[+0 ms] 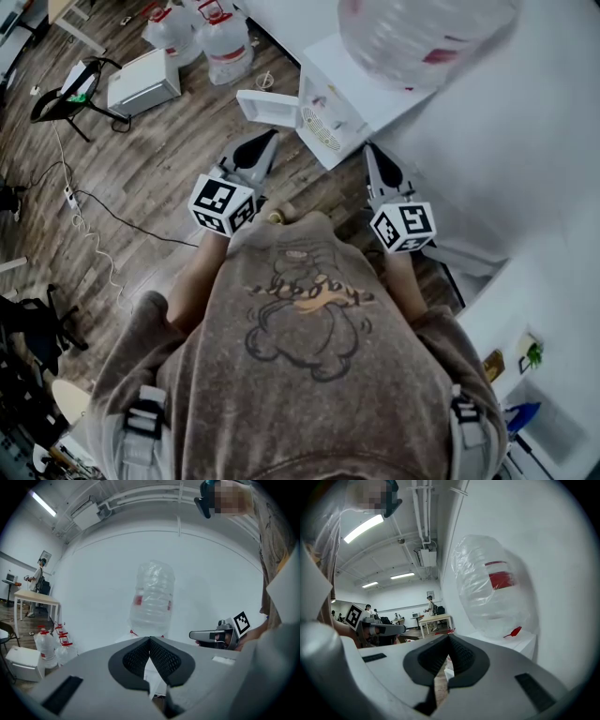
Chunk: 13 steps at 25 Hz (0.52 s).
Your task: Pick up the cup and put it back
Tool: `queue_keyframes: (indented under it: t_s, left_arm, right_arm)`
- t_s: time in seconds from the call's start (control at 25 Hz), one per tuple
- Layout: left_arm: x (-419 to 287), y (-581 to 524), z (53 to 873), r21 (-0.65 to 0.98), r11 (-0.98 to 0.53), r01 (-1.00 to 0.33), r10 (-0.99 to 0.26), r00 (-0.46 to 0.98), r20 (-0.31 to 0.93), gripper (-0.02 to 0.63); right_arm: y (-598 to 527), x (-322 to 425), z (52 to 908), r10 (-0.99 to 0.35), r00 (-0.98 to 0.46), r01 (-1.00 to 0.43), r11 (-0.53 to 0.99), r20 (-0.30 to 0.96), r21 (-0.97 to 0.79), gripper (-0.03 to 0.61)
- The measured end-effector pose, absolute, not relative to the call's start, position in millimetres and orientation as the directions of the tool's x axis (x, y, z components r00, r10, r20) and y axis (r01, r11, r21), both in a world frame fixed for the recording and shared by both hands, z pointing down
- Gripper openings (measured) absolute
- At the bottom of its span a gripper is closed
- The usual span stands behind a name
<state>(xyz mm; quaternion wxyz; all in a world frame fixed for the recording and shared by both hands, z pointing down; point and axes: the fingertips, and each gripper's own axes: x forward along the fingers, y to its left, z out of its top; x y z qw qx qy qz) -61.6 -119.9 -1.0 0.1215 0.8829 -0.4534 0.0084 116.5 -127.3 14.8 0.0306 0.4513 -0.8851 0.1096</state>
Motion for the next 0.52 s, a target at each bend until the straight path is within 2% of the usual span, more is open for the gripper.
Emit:
queue_keyframes:
  t_s: [0.52]
  left_arm:
    - [-61.8, -113.9, -5.7, 0.211, -0.559, -0.802, -0.801, 0.588, 0.111, 0.003]
  right_arm:
    - [-123.5, 114.1, 11.8, -0.792, -0.591, -0.805, 0.570, 0.153, -0.164, -0.002]
